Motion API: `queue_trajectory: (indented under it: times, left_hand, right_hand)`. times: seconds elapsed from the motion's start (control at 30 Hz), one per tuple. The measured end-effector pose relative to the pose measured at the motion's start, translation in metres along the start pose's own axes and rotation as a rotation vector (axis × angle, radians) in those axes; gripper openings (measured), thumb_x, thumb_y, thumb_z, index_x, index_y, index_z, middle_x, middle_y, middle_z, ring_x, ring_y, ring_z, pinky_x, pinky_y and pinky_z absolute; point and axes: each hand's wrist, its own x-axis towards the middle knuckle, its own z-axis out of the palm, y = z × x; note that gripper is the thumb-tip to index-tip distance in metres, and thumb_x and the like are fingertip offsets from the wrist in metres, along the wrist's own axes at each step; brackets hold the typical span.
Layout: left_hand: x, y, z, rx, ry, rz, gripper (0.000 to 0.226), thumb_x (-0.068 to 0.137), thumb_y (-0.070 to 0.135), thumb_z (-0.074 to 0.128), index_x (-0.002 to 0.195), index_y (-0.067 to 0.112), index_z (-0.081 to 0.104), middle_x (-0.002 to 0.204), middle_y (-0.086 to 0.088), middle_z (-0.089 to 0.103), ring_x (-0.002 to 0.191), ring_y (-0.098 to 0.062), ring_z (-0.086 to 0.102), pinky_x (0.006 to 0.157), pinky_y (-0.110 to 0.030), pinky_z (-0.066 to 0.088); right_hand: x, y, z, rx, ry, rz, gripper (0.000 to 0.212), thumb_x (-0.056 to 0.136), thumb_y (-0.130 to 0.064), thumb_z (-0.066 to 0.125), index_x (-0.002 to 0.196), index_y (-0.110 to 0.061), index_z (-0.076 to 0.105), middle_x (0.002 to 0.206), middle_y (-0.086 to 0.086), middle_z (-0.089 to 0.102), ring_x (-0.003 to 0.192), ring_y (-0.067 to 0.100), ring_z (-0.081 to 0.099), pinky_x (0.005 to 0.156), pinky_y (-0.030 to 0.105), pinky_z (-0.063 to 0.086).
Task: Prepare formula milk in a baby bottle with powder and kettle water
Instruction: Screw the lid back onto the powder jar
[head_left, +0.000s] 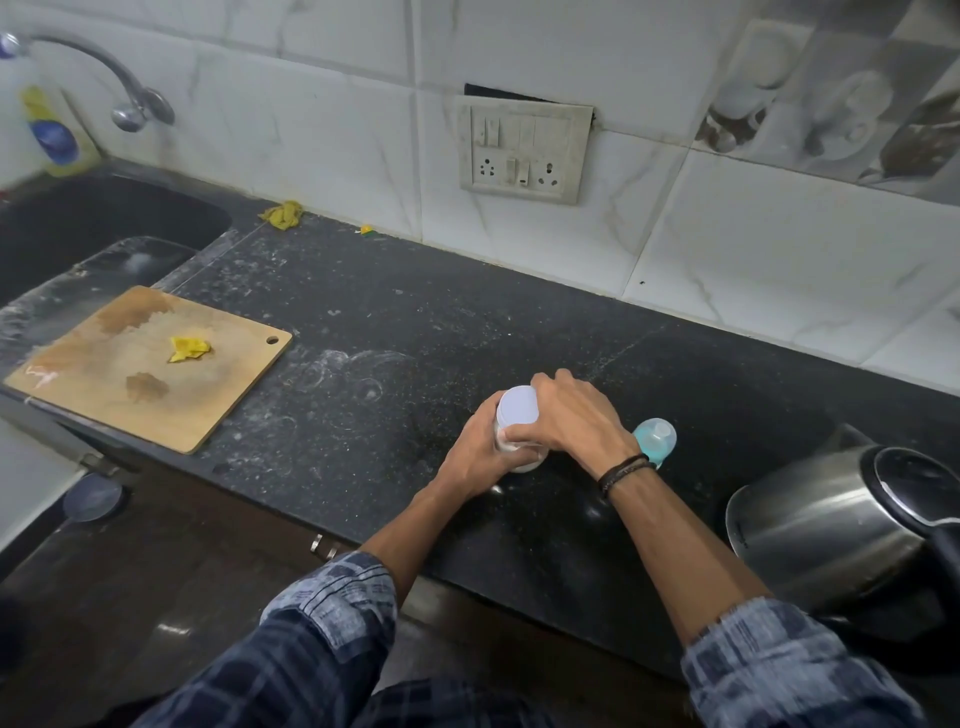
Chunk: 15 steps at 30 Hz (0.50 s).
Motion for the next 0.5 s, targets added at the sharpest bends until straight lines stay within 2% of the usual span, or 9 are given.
queue_trajectory:
  times: [0.1, 0.17, 0.3, 0.4, 0.47, 0.5]
  left_hand:
    - [0.001, -0.003, -0.001, 0.026, 0.017, 0.010, 0.082, 0.068, 0.045, 0.091, 0.136, 0.043, 0.045, 0.132, 0.014, 0.057, 0.122, -0.010, 0.058, 0.103, -0.040, 0.054]
    - [0.001, -0.005, -0.001, 0.050, 0.028, 0.013, 0.084, 0.068, 0.043, 0.092, 0.136, 0.043, 0.044, 0.133, 0.013, 0.057, 0.122, -0.011, 0.058, 0.104, -0.041, 0.053]
    - [0.001, -0.001, -0.001, 0.046, 0.036, 0.009, 0.078, 0.066, 0.047, 0.090, 0.123, 0.067, 0.041, 0.129, 0.022, 0.056, 0.119, 0.001, 0.056, 0.099, -0.033, 0.053]
    - [0.000, -0.002, -0.001, 0.042, 0.033, 0.020, 0.076, 0.068, 0.048, 0.089, 0.128, 0.060, 0.044, 0.133, 0.019, 0.056, 0.124, -0.007, 0.056, 0.103, -0.040, 0.054]
    - [0.001, -0.003, -0.001, 0.044, 0.036, 0.030, 0.078, 0.068, 0.049, 0.089, 0.133, 0.052, 0.045, 0.134, 0.017, 0.056, 0.125, -0.009, 0.056, 0.104, -0.043, 0.054]
    - [0.001, -0.003, -0.001, 0.047, 0.039, 0.032, 0.080, 0.068, 0.050, 0.089, 0.135, 0.048, 0.045, 0.135, 0.016, 0.056, 0.125, -0.010, 0.056, 0.105, -0.043, 0.053]
  right_hand:
    - [0.000, 0.003, -0.001, -0.065, -0.028, -0.019, 0.093, 0.078, -0.074, 0.070, 0.151, -0.028, 0.037, 0.135, 0.008, 0.053, 0.117, 0.033, 0.061, 0.085, 0.043, 0.047]
    - [0.001, 0.006, 0.001, -0.098, -0.031, -0.033, 0.095, 0.079, -0.072, 0.069, 0.156, -0.035, 0.028, 0.138, 0.006, 0.053, 0.118, 0.033, 0.061, 0.086, 0.044, 0.047]
    - [0.002, 0.005, 0.009, -0.052, 0.044, -0.005, 0.081, 0.078, -0.074, 0.066, 0.142, -0.029, 0.042, 0.125, 0.005, 0.062, 0.105, 0.029, 0.065, 0.077, 0.039, 0.044]
    - [0.002, 0.002, 0.018, -0.014, 0.101, 0.088, 0.092, 0.070, -0.094, 0.050, 0.127, -0.021, 0.050, 0.112, 0.005, 0.071, 0.099, 0.031, 0.068, 0.071, 0.038, 0.042]
    - [0.003, 0.008, 0.018, -0.021, 0.054, 0.104, 0.102, 0.066, -0.098, 0.050, 0.132, -0.021, 0.050, 0.118, 0.006, 0.069, 0.104, 0.031, 0.067, 0.072, 0.038, 0.041]
    - [0.003, 0.012, 0.016, -0.019, 0.023, 0.090, 0.102, 0.067, -0.093, 0.058, 0.140, -0.023, 0.047, 0.125, 0.006, 0.065, 0.109, 0.032, 0.065, 0.075, 0.040, 0.042]
